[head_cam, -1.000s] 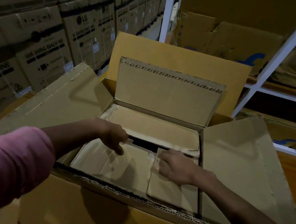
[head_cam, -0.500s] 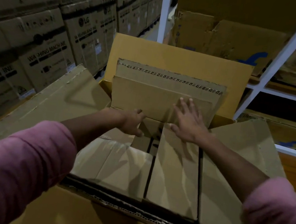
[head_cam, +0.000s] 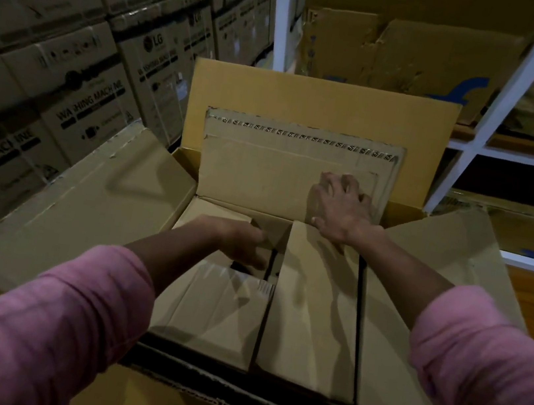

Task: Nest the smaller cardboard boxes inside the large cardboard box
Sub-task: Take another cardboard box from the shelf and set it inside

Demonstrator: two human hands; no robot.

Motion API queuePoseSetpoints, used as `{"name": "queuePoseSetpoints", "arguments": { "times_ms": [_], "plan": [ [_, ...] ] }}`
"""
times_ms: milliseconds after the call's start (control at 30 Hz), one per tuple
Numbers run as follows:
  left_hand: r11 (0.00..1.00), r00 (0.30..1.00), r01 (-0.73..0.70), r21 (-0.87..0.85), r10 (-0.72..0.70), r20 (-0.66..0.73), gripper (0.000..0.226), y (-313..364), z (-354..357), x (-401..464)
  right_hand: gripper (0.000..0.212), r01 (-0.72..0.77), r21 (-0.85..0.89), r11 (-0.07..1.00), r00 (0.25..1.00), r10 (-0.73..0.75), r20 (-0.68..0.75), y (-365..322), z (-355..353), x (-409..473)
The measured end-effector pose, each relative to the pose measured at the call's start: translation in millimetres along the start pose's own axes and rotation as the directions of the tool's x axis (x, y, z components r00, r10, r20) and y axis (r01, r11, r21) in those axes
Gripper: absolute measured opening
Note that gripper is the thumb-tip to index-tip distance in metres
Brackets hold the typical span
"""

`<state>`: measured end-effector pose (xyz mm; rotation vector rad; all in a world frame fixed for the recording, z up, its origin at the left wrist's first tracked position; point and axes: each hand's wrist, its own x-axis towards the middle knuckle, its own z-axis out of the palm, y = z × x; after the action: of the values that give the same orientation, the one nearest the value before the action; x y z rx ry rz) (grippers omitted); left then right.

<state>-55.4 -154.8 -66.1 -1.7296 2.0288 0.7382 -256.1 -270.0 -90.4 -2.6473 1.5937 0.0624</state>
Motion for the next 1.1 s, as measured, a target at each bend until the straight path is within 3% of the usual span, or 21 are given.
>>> {"name": "queuePoseSetpoints", "arguments": {
  "times_ms": [267, 600, 700, 800, 933, 1033, 1100],
  "plan": [
    [0.999, 0.996, -0.027, -0.046, 0.031, 0.079, 0.049, 37.1, 0.6, -5.8, 0.064, 0.051, -0.029, 0.998, 0.997, -0.053, -0.06, 2.0, -1.3, -10.9],
    [0.953, 0.984, 0.05, -0.299, 0.004, 0.177, 0.047, 54.0, 5.0, -16.9, 0.057, 0.104, 0.046, 0.994, 0.992, -0.1, -0.081, -3.3, -11.2, -40.5],
    [0.942, 0.986, 0.052, -0.333, 0.004, 0.165, 0.025, 52.6, 5.9, -20.5, 0.039, 0.201, 0.07, 0.977, 0.978, -0.196, -0.072, -7.9, -13.0, -52.1],
    [0.902, 0.993, 0.026, -0.43, 0.026, 0.115, 0.028, 51.4, 4.5, -29.3, 0.031, 0.331, 0.139, 0.934, 0.943, -0.319, -0.098, -20.0, -14.5, -61.7],
    [0.768, 0.997, -0.046, -0.639, 0.079, 0.024, 0.019, 48.3, -2.9, -43.0, 0.027, 0.479, 0.137, 0.867, 0.872, -0.452, -0.189, -39.9, -28.9, -67.9],
    [0.665, 0.991, -0.07, -0.744, 0.135, 0.028, 0.03, 54.3, -6.5, -53.6, 0.022, 0.455, 0.149, 0.878, 0.891, -0.448, -0.078, -45.8, -48.3, -74.7],
    [0.724, 0.984, -0.092, -0.683, 0.171, 0.049, 0.028, 62.7, -6.1, -57.7, 0.022, 0.366, 0.131, 0.922, 0.923, -0.377, 0.075, -44.3, -60.9, -81.0]
  ]
}}
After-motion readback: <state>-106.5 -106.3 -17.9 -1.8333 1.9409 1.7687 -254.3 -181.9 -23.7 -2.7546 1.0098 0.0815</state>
